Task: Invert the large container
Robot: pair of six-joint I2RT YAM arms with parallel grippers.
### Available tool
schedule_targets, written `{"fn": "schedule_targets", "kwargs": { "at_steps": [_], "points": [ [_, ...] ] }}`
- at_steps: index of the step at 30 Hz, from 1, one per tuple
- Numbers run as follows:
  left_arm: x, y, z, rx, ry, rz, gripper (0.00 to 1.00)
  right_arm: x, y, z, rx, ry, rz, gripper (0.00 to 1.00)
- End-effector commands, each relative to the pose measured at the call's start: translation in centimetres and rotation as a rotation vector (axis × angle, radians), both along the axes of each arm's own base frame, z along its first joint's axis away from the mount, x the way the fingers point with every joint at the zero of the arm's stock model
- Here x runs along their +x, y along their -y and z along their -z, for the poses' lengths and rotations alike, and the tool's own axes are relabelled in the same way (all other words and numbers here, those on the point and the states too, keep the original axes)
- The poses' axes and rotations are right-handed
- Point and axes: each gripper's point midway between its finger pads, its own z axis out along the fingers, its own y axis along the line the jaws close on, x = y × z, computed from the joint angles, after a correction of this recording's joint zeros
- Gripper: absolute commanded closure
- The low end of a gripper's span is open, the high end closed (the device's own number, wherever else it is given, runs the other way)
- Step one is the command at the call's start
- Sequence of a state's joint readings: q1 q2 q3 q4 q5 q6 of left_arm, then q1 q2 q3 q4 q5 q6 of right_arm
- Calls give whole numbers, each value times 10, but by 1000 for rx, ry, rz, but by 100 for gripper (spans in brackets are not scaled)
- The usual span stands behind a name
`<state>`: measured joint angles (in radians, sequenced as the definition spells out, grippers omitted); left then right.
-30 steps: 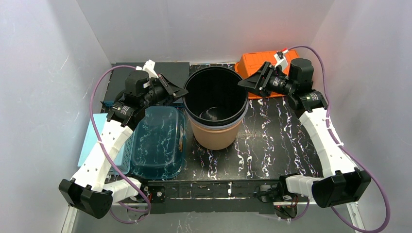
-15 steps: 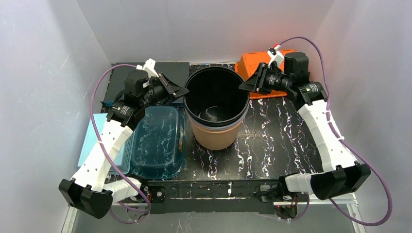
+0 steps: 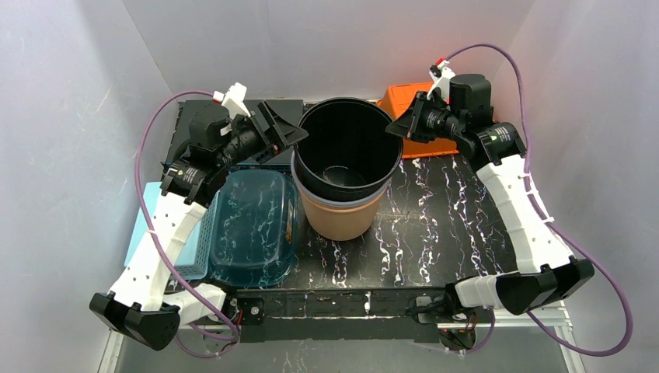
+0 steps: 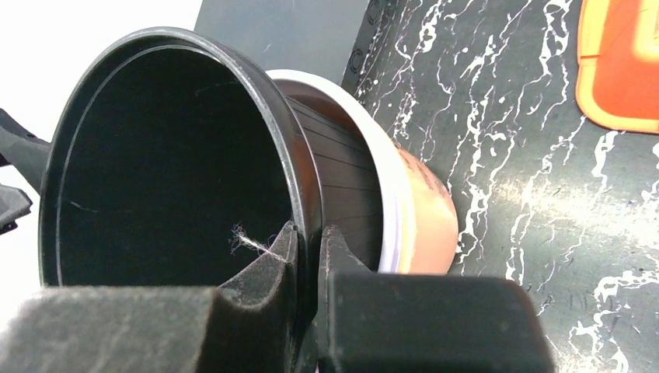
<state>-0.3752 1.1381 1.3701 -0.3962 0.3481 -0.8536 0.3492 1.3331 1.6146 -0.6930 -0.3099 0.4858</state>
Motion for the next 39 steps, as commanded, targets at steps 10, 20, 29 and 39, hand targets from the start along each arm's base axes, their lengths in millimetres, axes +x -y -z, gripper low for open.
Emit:
{"fn": "schedule_targets", "kwargs": {
  "at_steps": [10,20,29,39],
  "points": [
    [-23,-58,2,183,75,-201,5,7,17,-112,130,303,141,99],
    [-21,-48,33,190,-16,-159,5,-21,34,-167,201,490,178,99],
    [-14,-29,58,206,-110,-60,6,-48,61,-219,153,677,235,99],
    [-11,-20,87,246,-191,9,13,-47,102,-232,11,737,410,99]
  ]
}}
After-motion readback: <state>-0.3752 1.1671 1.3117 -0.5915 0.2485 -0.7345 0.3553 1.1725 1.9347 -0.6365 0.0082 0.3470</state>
